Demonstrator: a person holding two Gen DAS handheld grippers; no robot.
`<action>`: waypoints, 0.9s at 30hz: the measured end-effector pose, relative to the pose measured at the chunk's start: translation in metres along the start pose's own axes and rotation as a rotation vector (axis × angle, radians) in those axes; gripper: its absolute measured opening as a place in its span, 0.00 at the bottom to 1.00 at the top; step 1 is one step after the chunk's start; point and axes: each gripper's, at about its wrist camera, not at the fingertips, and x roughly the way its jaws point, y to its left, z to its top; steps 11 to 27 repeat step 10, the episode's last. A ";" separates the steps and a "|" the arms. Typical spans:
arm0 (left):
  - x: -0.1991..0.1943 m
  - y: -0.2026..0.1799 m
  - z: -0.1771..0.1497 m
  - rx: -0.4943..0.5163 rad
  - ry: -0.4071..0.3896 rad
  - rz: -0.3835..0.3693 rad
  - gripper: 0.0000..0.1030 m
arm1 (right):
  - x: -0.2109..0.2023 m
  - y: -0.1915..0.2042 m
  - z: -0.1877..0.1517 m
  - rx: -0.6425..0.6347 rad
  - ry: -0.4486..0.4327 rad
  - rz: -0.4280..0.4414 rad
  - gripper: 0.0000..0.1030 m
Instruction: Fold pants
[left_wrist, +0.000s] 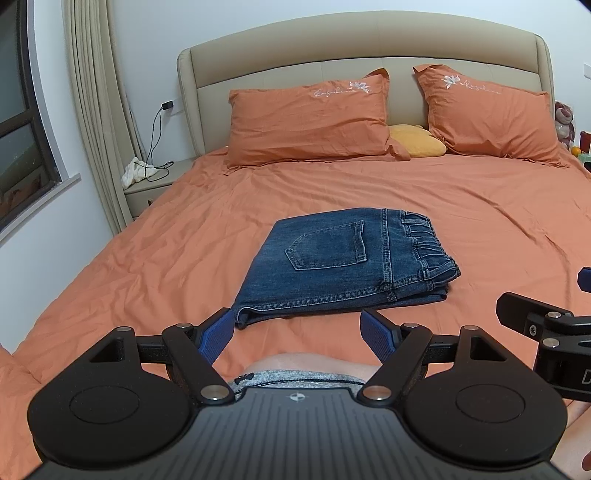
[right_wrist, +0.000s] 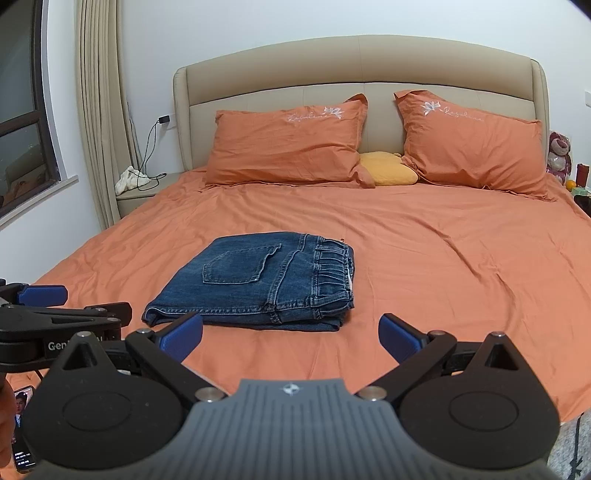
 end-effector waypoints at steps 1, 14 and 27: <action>0.000 0.000 0.000 -0.001 -0.001 -0.001 0.88 | 0.000 0.000 0.000 0.000 0.000 -0.001 0.94; -0.002 0.003 -0.002 0.012 -0.019 -0.013 0.88 | -0.002 -0.001 -0.001 0.004 0.002 0.003 0.94; -0.002 0.003 -0.002 0.012 -0.019 -0.013 0.88 | -0.002 -0.001 -0.001 0.004 0.002 0.003 0.94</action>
